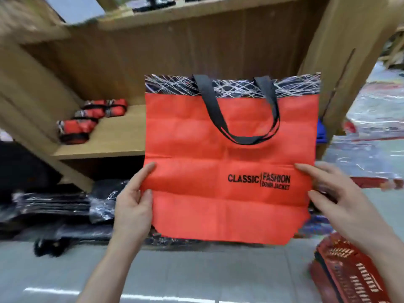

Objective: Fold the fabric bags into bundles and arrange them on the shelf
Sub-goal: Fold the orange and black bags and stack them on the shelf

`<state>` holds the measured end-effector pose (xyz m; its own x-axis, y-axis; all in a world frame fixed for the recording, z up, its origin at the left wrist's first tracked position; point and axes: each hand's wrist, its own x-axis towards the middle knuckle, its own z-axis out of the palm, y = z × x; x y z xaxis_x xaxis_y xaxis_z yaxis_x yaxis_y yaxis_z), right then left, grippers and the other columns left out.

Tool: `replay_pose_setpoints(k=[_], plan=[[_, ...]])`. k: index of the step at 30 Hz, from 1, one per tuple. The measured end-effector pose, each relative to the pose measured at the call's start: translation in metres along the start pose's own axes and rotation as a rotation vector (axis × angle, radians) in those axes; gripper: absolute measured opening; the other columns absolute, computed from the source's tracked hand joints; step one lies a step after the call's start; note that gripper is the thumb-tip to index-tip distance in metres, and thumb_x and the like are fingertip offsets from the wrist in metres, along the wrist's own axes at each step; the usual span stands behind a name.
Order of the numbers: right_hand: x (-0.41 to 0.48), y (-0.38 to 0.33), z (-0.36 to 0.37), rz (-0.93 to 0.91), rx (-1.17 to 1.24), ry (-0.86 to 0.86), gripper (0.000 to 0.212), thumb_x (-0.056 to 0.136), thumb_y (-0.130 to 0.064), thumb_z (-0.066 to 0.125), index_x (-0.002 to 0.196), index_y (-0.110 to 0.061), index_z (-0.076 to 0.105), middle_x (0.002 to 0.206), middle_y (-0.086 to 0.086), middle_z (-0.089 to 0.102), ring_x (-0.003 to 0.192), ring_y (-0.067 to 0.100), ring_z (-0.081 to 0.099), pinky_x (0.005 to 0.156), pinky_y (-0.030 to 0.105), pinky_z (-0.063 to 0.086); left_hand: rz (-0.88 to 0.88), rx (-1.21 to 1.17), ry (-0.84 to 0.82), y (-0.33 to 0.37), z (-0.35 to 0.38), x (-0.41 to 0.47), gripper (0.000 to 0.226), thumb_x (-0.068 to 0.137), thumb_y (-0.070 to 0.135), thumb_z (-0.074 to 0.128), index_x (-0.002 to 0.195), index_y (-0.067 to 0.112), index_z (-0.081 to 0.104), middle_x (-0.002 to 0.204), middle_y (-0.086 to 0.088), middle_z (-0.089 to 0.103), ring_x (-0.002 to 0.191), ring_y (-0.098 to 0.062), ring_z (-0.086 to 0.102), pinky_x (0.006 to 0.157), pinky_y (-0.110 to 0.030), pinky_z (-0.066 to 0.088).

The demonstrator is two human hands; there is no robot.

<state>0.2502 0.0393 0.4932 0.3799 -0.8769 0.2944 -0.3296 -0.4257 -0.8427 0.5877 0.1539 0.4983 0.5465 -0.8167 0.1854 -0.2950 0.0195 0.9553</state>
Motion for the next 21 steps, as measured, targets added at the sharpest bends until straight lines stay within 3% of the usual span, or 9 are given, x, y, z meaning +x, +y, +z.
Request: replay_pose_setpoints(k=[2,5,8,10,12,16,19,21], plan=[[0.025,-0.014,0.022,-0.036,0.088,-0.046,0.057,0.077,-0.012,0.057,0.129,-0.036,0.055,0.124,-0.025,0.045,0.121,0.002,0.048,0.097,0.015,0.043,0.016,0.056,0.028,-0.002,-0.021,0.009,0.061,0.088,-0.005,0.044,0.126,0.041,0.055,0.129,0.011,0.060,0.109,-0.001,0.059,0.094,-0.018,0.045],[0.064,-0.027,0.060,-0.113,-0.007,-0.035,0.074,0.073,-0.015,0.067,0.141,-0.026,0.042,0.133,-0.008,0.039,0.128,-0.002,0.039,0.112,0.019,0.030,0.020,0.172,0.112,-0.008,-0.054,0.029,0.064,0.081,0.005,0.045,0.128,0.048,0.050,0.114,0.008,0.065,0.083,-0.009,0.059,0.076,-0.023,0.047],[0.105,-0.034,0.105,-0.063,-0.009,-0.067,0.085,0.072,0.001,0.077,0.145,-0.023,0.040,0.133,0.003,0.049,0.124,0.014,0.050,0.112,0.035,0.036,0.006,0.258,0.207,-0.020,-0.085,0.054,0.065,0.077,0.014,0.046,0.126,0.057,0.049,0.114,-0.002,0.067,0.079,-0.016,0.060,0.079,-0.035,0.048],[0.128,-0.043,0.139,-0.029,-0.033,-0.039,0.070,0.073,0.003,0.076,0.134,-0.025,0.055,0.123,0.002,0.062,0.111,0.015,0.059,0.104,0.026,0.042,0.014,0.311,0.247,-0.030,-0.103,0.076,0.066,0.080,0.008,0.053,0.129,0.052,0.051,0.116,-0.005,0.068,0.087,-0.019,0.064,0.086,-0.037,0.050],[0.150,-0.050,0.173,-0.035,-0.045,0.025,0.051,0.077,0.003,0.073,0.122,-0.022,0.066,0.116,-0.001,0.068,0.103,0.010,0.060,0.092,0.012,0.040,0.043,0.375,0.289,-0.043,-0.119,0.104,0.067,0.082,-0.008,0.056,0.135,0.033,0.054,0.119,-0.003,0.067,0.096,-0.020,0.065,0.093,-0.036,0.050],[0.193,-0.053,0.241,-0.075,-0.081,0.197,0.041,0.080,0.002,0.071,0.118,-0.014,0.068,0.110,0.002,0.068,0.100,0.009,0.059,0.091,0.019,0.042,0.215,0.497,0.310,-0.071,-0.155,0.174,0.061,0.077,-0.018,0.056,0.127,0.017,0.062,0.118,-0.003,0.063,0.101,-0.022,0.063,0.096,-0.039,0.050],[0.219,-0.054,0.284,-0.025,-0.049,0.324,0.037,0.080,0.004,0.070,0.115,-0.012,0.069,0.100,-0.001,0.064,0.085,-0.002,0.052,0.077,0.002,0.037,0.246,0.617,0.263,-0.093,-0.179,0.222,0.057,0.078,-0.018,0.056,0.125,0.012,0.062,0.117,-0.007,0.052,0.104,-0.024,0.057,0.097,-0.033,0.047],[0.232,-0.053,0.308,0.016,-0.049,0.364,0.035,0.080,0.005,0.069,0.111,-0.010,0.070,0.099,-0.003,0.063,0.087,0.001,0.053,0.074,-0.001,0.035,0.282,0.705,0.107,-0.110,-0.192,0.245,0.055,0.077,-0.009,0.067,0.127,0.013,0.061,0.129,-0.011,0.047,0.119,-0.027,0.050,0.105,-0.030,0.037]])
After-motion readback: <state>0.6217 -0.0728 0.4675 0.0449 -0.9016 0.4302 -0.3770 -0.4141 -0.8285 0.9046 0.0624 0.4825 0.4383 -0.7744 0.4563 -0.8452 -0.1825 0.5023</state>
